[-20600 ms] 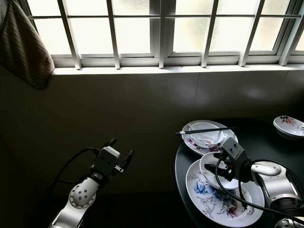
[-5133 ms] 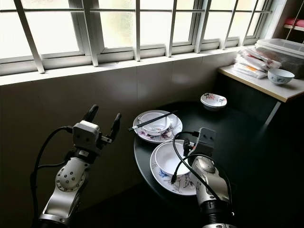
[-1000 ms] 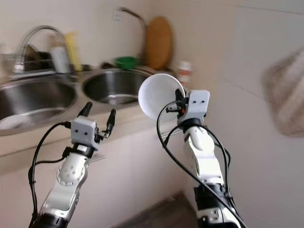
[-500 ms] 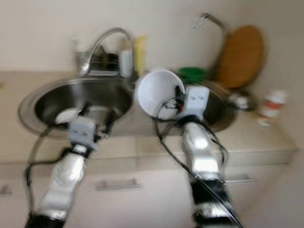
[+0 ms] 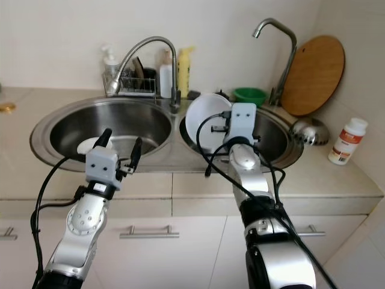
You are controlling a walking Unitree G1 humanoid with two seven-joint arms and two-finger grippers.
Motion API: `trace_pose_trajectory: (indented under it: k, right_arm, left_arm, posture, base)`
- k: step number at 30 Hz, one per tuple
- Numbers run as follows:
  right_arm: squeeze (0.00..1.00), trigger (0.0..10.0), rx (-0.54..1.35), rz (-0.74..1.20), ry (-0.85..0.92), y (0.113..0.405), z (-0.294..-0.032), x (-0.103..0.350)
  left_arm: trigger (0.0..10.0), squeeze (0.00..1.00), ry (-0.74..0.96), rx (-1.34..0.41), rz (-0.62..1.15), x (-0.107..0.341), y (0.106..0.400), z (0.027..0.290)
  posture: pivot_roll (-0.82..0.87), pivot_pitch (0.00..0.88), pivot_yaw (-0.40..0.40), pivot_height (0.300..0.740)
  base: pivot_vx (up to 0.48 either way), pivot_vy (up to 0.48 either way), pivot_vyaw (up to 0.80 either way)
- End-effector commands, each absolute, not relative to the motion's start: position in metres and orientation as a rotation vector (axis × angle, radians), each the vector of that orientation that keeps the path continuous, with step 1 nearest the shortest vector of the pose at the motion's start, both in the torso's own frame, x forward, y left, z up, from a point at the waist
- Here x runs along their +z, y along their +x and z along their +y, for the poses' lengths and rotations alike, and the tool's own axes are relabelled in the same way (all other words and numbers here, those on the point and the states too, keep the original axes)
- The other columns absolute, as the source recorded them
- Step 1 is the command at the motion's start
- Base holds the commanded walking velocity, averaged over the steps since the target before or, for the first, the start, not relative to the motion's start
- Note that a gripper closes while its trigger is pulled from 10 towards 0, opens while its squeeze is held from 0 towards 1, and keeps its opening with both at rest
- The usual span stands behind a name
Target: Kitchen organization
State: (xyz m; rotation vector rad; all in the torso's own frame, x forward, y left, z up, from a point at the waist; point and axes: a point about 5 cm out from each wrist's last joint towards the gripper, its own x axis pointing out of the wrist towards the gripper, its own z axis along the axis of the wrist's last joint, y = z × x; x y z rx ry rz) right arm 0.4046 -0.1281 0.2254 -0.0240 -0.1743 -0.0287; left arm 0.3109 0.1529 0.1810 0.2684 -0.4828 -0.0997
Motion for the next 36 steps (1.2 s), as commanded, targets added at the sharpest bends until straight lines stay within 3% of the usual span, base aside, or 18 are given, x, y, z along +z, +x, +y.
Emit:
trace_pose_trajectory:
  k: [1, 4, 8, 21, 22, 36]
  right_arm:
    - [0.0, 10.0, -0.043, -0.159, -0.091, 0.407, -0.128, 0.225]
    - [0.0, 10.0, -0.079, -0.131, -0.316, 0.41, -0.128, 0.218]
    - [0.0, 10.0, -0.079, -0.112, -0.453, 0.414, -0.123, 0.215]
    - [0.02, 10.0, -0.148, -0.113, -0.594, 0.417, -0.125, 0.217]
    - [1.0, 10.0, -0.146, -0.101, -0.591, 0.417, -0.125, 0.215]
    - [1.0, 10.0, -0.135, -0.035, -0.52, 0.415, -0.127, 0.2]
  left_arm:
    - [10.0, 0.0, 0.28, -0.102, -0.499, 0.185, 0.31, 0.151]
    - [10.0, 0.0, 0.282, -0.099, -0.499, 0.185, 0.31, 0.152]
    - [10.0, 0.0, 0.279, -0.102, -0.503, 0.185, 0.31, 0.151]
    - [10.0, 0.0, 0.278, -0.101, -0.499, 0.183, 0.308, 0.15]
    - [10.0, 0.0, 0.278, -0.1, -0.498, 0.182, 0.308, 0.15]
    - [10.0, 0.0, 0.284, -0.098, -0.49, 0.181, 0.308, 0.151]
  posture:
    - [0.01, 0.0, -0.072, 0.74]
    - [0.01, 0.0, -0.073, 0.74]
    - [0.01, 0.0, -0.073, 0.74]
    - [0.02, 0.0, -0.087, 0.74]
    - [0.02, 0.0, -0.089, 0.74]
    - [0.02, 0.0, -0.084, 0.74]
  base:
    - [0.0, 0.0, 0.0]
    - [0.0, 0.0, 0.0]
    - [0.0, 0.0, 0.0]
    - [0.0, 0.0, 0.0]
    - [0.0, 0.0, 0.0]
    - [0.0, 0.0, 0.0]
